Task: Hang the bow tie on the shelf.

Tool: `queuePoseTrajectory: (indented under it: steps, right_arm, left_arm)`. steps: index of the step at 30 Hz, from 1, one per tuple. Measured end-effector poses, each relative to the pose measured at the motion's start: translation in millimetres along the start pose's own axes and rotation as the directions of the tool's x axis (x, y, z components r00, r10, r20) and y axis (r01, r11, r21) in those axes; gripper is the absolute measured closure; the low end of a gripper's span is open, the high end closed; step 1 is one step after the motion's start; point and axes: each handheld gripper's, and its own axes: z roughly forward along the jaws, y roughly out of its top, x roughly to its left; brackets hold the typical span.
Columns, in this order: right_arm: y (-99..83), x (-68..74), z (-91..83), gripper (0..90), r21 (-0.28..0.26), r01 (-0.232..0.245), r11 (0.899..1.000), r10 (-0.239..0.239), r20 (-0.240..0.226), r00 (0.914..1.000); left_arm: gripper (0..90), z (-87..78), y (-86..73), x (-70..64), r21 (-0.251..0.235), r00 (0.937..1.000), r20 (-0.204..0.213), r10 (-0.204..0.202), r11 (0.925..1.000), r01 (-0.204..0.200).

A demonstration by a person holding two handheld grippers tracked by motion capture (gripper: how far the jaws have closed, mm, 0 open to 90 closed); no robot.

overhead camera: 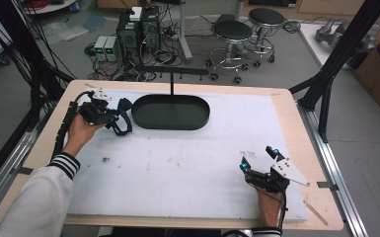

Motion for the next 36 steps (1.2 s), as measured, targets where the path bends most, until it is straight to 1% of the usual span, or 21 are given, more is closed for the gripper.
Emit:
queuePoseTrajectory:
  steps: [3,4,5,6,8,12,14,20,21,23,24,25,26,28,33,34,36]
  right_arm:
    - [0.0,0.0,0.0,3.7,0.0,0.001,1.0,-0.001,0.0,1.0]
    - [0.0,0.0,0.0,3.7,0.0,-0.001,1.0,0.001,0.0,1.0]
    - [0.0,-0.1,0.0,3.7,0.0,0.001,1.0,-0.001,0.0,1.0]
    - [0.0,0.0,0.0,3.7,0.0,0.0,1.0,0.0,0.0,1.0]
    - [0.1,0.0,0.1,3.7,0.0,0.001,1.0,-0.001,0.0,1.0]
    - [0.0,0.1,0.0,3.7,0.0,0.0,1.0,0.0,0.0,1.0]
    - [0.1,0.1,0.1,3.7,0.0,-0.001,1.0,0.001,0.001,1.0]
    - [0.2,0.2,0.2,3.7,0.002,0.001,1.0,-0.001,0.002,1.0]
    - [0.1,0.2,0.2,3.7,0.002,0.001,1.0,-0.001,0.002,1.0]
    - [0.2,0.2,0.2,3.7,0.002,0.002,1.0,-0.002,0.002,1.0]
    - [0.1,0.3,0.2,3.7,0.003,0.0,1.0,0.0,0.001,1.0]
    - [0.1,0.4,0.2,3.7,0.003,-0.002,1.0,0.002,0.0,1.0]
    - [0.1,0.1,0.2,3.7,0.001,0.0,1.0,0.0,0.0,1.0]
    - [0.1,0.3,0.1,3.7,0.002,-0.002,1.0,0.002,0.0,1.0]
    - [0.1,-0.1,0.1,3.7,0.0,-0.001,1.0,0.001,-0.002,1.0]
    - [0.0,-0.1,0.0,3.7,0.0,-0.001,1.0,0.001,-0.002,1.0]
    - [0.0,-0.1,0.0,3.7,0.0,-0.004,1.0,0.004,-0.004,1.0]
  left_arm:
    - [75.8,-7.8,2.6,0.3,-0.069,0.9997,-0.013,-0.02,0.9974,0.019]
    - [75.8,-10.8,3.7,0.6,-0.1,0.9994,-0.014,-0.033,0.9945,0.031]
    - [75.8,-13.2,4.5,1.1,-0.12,0.999,-0.014,-0.042,0.992,0.04]
    - [75.8,-16.7,6.1,1.1,-0.15,0.9983,-0.016,-0.055,0.9873,0.052]
    - [75.8,-21.1,7.5,0.8,-0.176,0.9981,-0.035,-0.052,0.9833,0.045]
    - [75.8,-26.7,8.2,2.2,-0.205,0.9973,-0.048,-0.057,0.9778,0.046]
    - [75.9,-29.0,8.9,3.0,-0.227,0.9966,-0.04,-0.072,0.9719,0.061]
    - [75.9,-34.1,12.8,3.3,-0.256,0.9959,-0.042,-0.08,0.9645,0.067]
    - [75.9,-35.5,15.5,3.4,-0.257,0.9963,-0.042,-0.075,0.9645,0.062]
    - [75.9,-38.3,21.0,2.6,-0.269,0.9964,-0.043,-0.073,0.9612,0.059]
    - [75.9,-40.4,25.6,1.8,-0.281,0.9966,-0.04,-0.072,0.958,0.058]
    - [75.9,-40.4,25.6,1.8,-0.281,0.9966,-0.04,-0.072,0.958,0.058]
    - [75.9,-43.5,33.5,0.1,-0.297,0.9971,-0.042,-0.063,0.9536,0.048]
    - [75.9,-46.0,40.7,-1.5,-0.308,0.9974,-0.042,-0.058,0.9506,0.042]
    - [75.9,-47.7,53.5,-7.6,-0.318,0.9983,-0.051,-0.03,0.9479,0.012]
    - [75.9,-47.1,54.8,-8.6,-0.316,0.9984,-0.049,-0.028,0.9486,0.011]
    - [75.9,-45.1,58.4,-10.6,-0.312,0.9983,-0.057,-0.014,0.95,-0.005]
